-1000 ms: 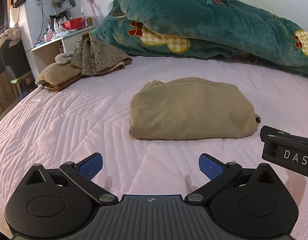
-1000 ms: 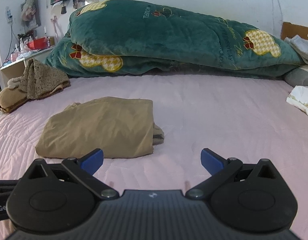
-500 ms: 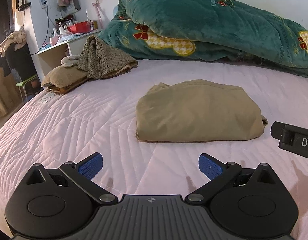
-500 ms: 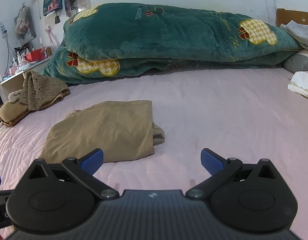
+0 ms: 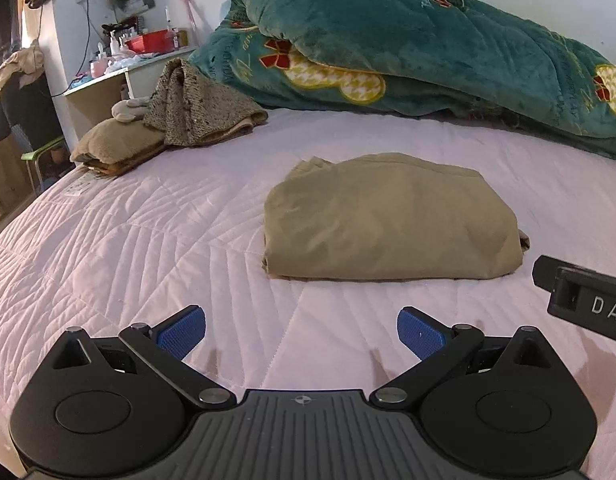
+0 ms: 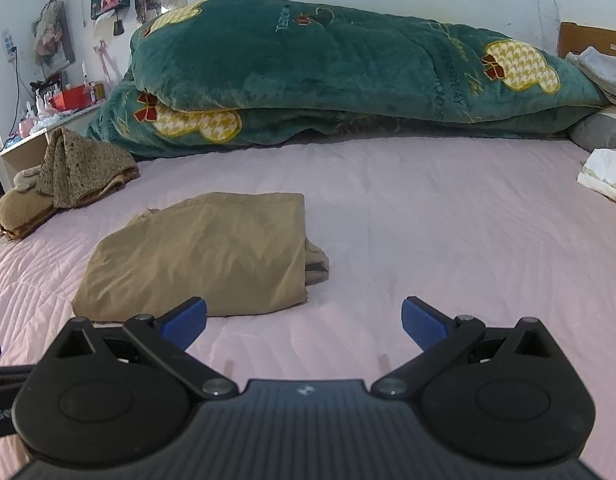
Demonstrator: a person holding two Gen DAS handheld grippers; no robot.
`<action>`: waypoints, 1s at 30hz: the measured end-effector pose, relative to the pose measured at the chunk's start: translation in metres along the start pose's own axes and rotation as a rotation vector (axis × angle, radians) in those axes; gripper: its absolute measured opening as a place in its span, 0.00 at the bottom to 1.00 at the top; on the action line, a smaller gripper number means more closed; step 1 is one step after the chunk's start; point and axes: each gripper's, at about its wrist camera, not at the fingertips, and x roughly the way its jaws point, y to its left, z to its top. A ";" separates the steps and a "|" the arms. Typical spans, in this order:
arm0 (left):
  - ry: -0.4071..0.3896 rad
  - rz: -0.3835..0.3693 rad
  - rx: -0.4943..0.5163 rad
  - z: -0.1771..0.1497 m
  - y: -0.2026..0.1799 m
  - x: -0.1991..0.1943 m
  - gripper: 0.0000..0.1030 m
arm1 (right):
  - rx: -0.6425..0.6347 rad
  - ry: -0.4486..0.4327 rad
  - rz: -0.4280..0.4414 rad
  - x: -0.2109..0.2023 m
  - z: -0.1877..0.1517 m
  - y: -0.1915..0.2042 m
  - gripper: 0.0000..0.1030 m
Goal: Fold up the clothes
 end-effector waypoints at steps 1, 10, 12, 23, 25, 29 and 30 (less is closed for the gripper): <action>-0.001 0.004 0.003 0.000 0.000 0.000 1.00 | -0.001 0.001 -0.001 0.000 0.000 0.000 1.00; -0.011 0.026 0.038 0.000 -0.007 0.001 1.00 | 0.002 0.003 -0.009 0.002 0.000 -0.002 1.00; -0.019 0.023 0.044 0.001 -0.008 -0.001 1.00 | 0.003 0.003 -0.012 0.002 0.000 -0.002 1.00; -0.015 0.012 0.042 0.001 -0.009 0.000 1.00 | 0.012 0.002 -0.018 0.002 0.000 -0.005 1.00; -0.011 0.014 0.050 0.001 -0.009 0.001 1.00 | 0.004 0.001 -0.017 0.002 0.000 -0.004 1.00; -0.011 0.003 0.053 0.004 -0.009 0.001 1.00 | -0.010 0.005 -0.012 0.003 0.000 -0.003 1.00; -0.010 -0.002 0.049 0.005 -0.008 0.002 1.00 | -0.012 0.007 -0.012 0.004 0.000 -0.003 1.00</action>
